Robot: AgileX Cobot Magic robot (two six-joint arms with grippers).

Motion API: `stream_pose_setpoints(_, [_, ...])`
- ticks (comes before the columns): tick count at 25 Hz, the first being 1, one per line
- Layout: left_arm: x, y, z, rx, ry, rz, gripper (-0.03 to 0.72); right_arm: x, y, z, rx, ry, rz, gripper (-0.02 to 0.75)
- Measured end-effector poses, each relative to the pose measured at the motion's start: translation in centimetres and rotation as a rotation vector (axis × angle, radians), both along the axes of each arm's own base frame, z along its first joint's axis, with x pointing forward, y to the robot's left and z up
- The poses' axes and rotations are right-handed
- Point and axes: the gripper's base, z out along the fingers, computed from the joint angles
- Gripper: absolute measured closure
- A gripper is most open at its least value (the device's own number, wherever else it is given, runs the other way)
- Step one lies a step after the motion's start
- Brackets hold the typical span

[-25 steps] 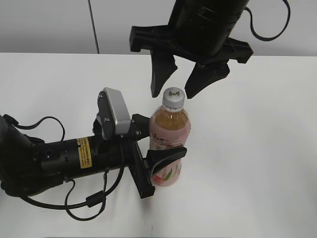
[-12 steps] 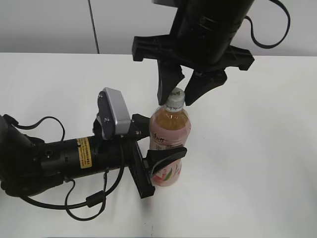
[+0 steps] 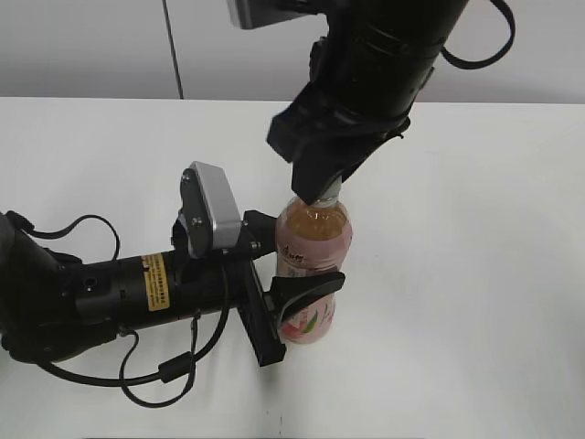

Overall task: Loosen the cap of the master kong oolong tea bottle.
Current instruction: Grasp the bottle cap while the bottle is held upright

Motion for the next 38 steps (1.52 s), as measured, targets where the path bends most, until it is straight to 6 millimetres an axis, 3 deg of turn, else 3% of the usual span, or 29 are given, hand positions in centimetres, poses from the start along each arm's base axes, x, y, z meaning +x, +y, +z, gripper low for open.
stream_pose_setpoints(7, [-0.01, 0.0, 0.0, 0.0, 0.0, -0.001, 0.295, 0.0, 0.01, 0.02, -0.048, -0.187, 0.601, 0.458])
stream_pose_setpoints(11, [-0.01, 0.0, 0.0, 0.0, -0.001, -0.001, 0.295, 0.01, 0.02, 0.06, -0.065, -0.257, 0.823, 0.458])
stream_pose_setpoints(31, [0.01, 0.02, 0.0, 0.0, 0.0, 0.0, 0.295, -0.05, 0.17, 0.18, -0.112, -0.515, 1.594, 0.46])
stream_pose_setpoints(38, [0.0, 0.02, 0.01, 0.0, -0.001, -0.001, 0.295, -0.06, 0.16, 0.34, -0.12, -0.56, 1.739, 0.461])
